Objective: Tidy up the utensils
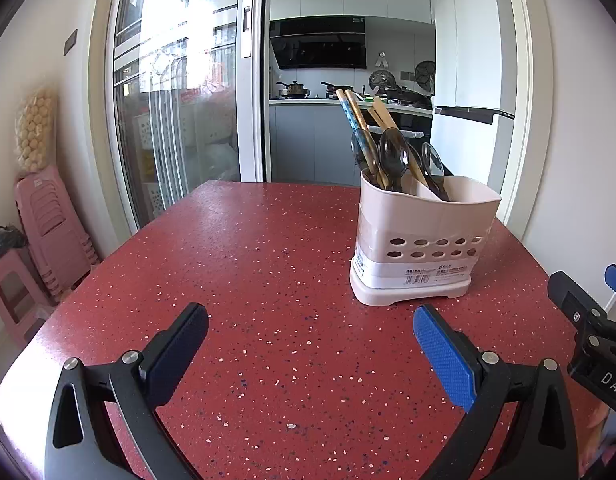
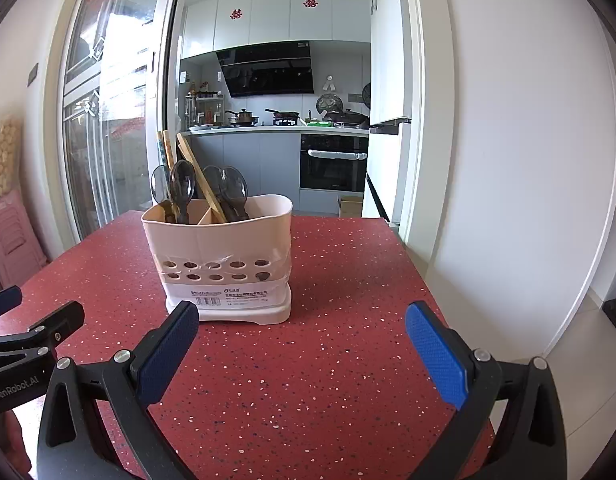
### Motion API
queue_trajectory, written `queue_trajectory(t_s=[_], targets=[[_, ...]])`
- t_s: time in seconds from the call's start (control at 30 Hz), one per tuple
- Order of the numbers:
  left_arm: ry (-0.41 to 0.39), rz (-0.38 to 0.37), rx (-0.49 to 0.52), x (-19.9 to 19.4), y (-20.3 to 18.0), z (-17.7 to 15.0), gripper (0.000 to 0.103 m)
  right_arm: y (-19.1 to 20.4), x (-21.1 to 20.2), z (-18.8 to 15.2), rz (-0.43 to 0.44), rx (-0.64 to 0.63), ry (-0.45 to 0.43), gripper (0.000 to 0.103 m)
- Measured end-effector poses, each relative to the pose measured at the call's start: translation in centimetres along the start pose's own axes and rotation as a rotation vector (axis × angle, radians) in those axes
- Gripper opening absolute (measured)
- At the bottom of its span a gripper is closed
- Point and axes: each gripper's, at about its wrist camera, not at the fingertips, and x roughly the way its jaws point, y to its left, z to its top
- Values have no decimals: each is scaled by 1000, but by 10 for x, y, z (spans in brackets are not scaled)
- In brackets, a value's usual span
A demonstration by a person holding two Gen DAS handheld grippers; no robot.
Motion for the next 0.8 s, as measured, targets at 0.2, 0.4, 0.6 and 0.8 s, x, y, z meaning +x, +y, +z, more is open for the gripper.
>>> queue_trajectory(t_s=[0.2,0.4,0.6,0.8], targets=[[4,-4,-5,0,2,0,103,0,0,0,-1,1,-3,103],[5,-9,-4,0,1,0,103,1,0,0,-1,-1,-5,103],[6,-8,-1,0,0,0,103,1,-1,1,1,0,-6,103],[5,-12,0,0,0,-1,103,1,0,1,1,0,-6,103]])
